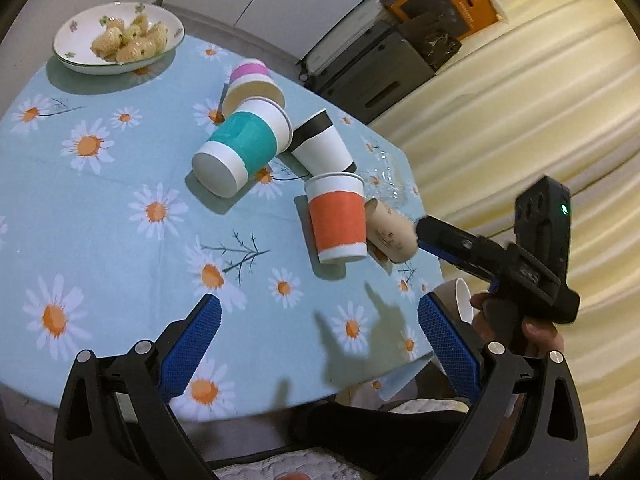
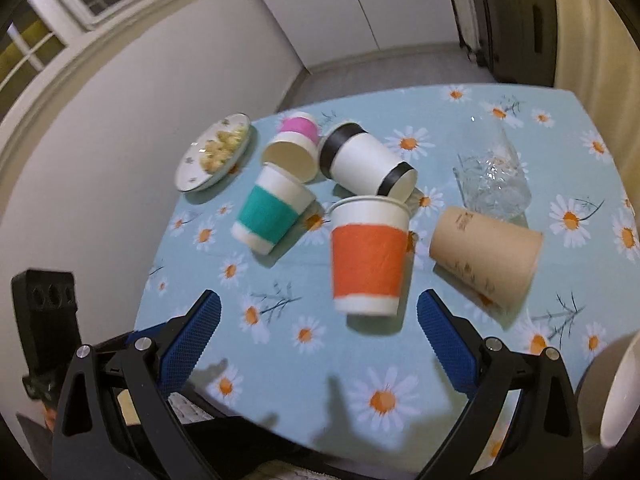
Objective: Flip cup upright
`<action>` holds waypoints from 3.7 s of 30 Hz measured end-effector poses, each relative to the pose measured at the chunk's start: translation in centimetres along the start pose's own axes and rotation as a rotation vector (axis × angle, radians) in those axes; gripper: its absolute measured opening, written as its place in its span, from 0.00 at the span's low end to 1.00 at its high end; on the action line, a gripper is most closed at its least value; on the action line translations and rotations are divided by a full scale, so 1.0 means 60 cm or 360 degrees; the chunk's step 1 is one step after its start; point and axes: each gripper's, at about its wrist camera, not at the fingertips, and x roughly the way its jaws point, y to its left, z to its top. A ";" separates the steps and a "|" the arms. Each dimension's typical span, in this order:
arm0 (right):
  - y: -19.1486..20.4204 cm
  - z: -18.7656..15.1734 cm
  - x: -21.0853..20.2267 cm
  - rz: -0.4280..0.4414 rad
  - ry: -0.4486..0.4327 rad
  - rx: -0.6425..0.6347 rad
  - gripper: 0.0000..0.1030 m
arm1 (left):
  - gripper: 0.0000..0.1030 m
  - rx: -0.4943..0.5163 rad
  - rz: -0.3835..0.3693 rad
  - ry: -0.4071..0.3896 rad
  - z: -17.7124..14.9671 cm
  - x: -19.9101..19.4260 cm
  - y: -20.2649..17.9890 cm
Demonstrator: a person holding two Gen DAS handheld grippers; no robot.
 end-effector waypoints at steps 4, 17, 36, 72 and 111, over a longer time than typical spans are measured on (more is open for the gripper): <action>-0.016 0.024 0.044 -0.0048 0.0135 0.0057 0.87 | 0.93 -0.0061 -0.0057 0.0054 0.023 0.026 0.009; -0.043 0.041 0.124 -0.0230 0.0281 0.0090 0.71 | 0.93 -0.0155 -0.0122 0.0198 0.045 0.089 0.052; -0.034 -0.036 0.095 0.0017 0.0304 0.0222 0.61 | 0.93 -0.0212 -0.0160 0.0149 0.009 0.065 0.061; -0.034 -0.151 0.078 0.0156 0.0333 0.0365 0.73 | 0.93 -0.0163 0.0003 0.0085 -0.113 0.013 0.080; -0.148 -0.152 -0.139 0.0459 -0.0041 0.0402 0.74 | 0.77 0.0194 0.0542 0.0469 -0.042 0.205 -0.103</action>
